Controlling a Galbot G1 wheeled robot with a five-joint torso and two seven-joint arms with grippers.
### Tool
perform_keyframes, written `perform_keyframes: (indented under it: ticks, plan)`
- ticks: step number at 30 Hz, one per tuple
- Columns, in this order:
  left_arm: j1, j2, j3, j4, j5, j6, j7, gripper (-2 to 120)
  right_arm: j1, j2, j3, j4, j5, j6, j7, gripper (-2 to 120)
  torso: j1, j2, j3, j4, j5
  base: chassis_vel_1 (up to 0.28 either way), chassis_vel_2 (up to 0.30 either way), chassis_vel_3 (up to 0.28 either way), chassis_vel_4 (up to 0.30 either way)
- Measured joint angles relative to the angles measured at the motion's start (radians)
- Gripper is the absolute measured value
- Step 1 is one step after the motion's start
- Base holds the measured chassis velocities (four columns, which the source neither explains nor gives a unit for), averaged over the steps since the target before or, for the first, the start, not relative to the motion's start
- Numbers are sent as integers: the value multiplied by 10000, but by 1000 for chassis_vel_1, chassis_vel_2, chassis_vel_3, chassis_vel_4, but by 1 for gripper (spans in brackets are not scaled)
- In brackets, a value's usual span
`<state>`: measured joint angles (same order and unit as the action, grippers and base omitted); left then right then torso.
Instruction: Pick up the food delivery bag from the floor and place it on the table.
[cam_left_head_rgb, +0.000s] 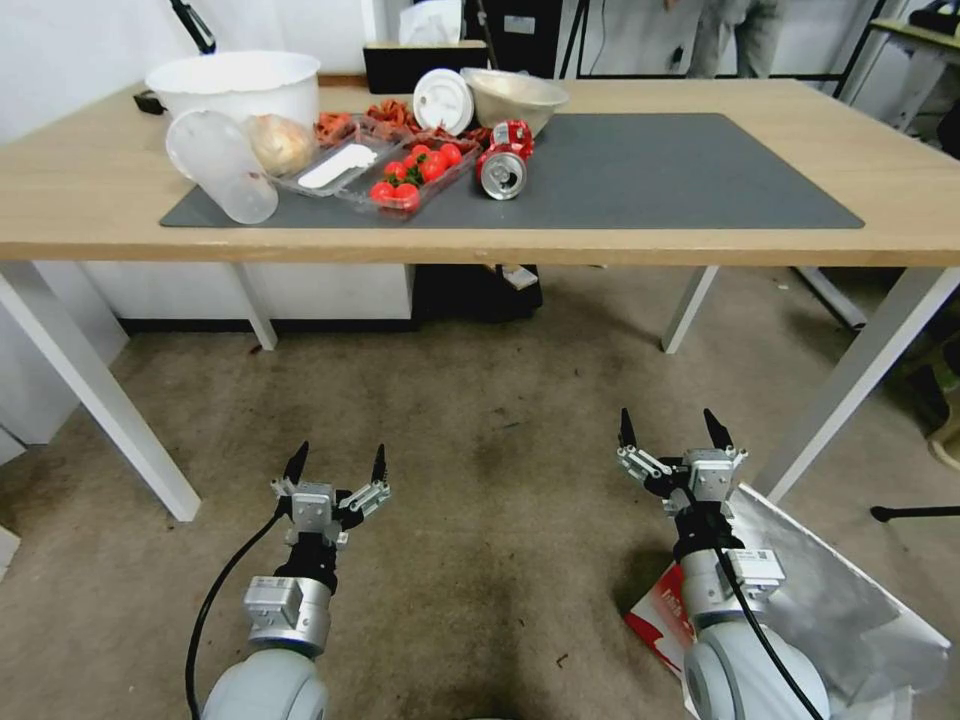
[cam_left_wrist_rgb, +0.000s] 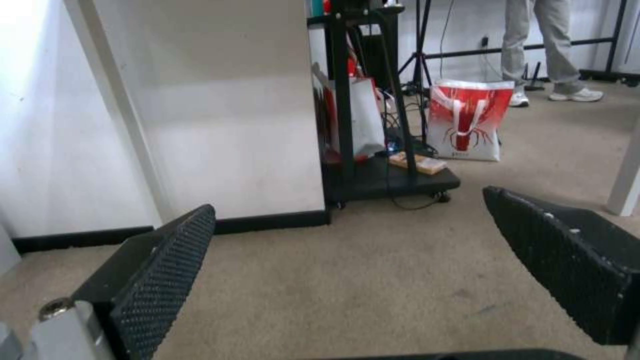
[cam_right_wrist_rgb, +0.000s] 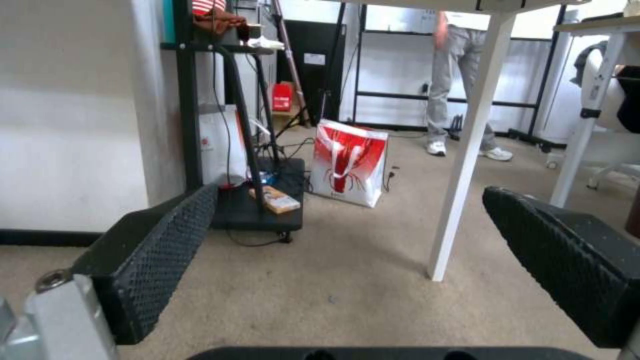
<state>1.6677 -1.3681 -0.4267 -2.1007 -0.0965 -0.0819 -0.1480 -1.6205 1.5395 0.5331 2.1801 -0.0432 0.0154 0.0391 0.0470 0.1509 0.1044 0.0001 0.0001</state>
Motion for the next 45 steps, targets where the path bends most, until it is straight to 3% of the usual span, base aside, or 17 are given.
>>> perform_keyframes:
  ticks: [30,41,45]
  plan:
    - [-81,-29,53,67,-26,-92,24,100,5,83,-87,15,-100,101,70,100,-103,-1167,-1045,1,-1,0,0,0,0]
    - [-119,5,54,46,-146,-63,4,100,30,93,-92,15,-93,73,71,100,-145,-1288,-1044,0,-1,0,0,0,0]
    - [-210,17,54,181,-396,-636,104,100,-29,73,-93,59,-94,69,69,100,-144,-1274,-1044,0,0,0,0,0,0]
